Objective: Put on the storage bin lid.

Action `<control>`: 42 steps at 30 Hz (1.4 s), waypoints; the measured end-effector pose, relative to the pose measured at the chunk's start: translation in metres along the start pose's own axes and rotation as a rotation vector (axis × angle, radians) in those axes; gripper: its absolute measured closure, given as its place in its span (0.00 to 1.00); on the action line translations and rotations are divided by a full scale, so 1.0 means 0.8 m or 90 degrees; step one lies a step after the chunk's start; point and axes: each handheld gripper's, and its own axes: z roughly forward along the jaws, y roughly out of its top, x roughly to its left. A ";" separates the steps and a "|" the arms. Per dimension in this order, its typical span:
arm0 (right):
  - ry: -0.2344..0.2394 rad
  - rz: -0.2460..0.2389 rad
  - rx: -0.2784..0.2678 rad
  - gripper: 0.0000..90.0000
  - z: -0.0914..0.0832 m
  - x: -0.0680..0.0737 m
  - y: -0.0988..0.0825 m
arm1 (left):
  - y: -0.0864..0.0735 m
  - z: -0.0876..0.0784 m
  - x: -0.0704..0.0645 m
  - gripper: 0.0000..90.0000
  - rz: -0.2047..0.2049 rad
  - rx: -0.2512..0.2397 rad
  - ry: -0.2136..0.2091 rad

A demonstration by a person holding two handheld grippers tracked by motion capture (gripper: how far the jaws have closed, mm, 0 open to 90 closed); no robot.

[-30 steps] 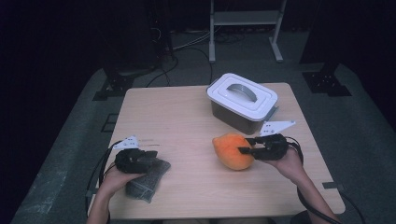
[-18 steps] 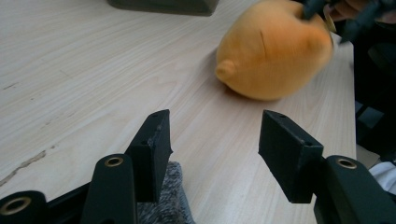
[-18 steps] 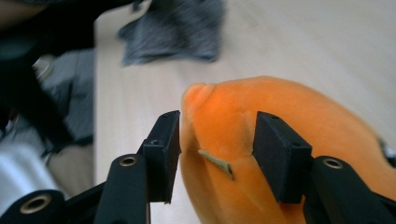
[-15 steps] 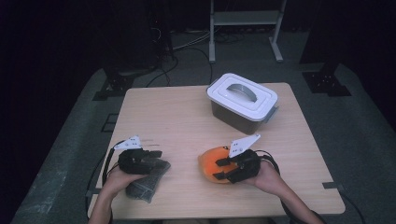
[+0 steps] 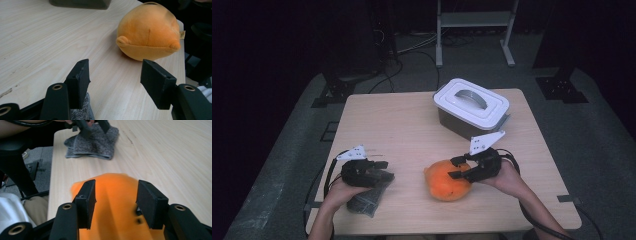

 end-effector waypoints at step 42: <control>-0.006 0.133 -0.063 0.74 0.033 0.027 -0.042 | 0.003 0.000 -0.001 0.42 0.002 -0.015 -0.012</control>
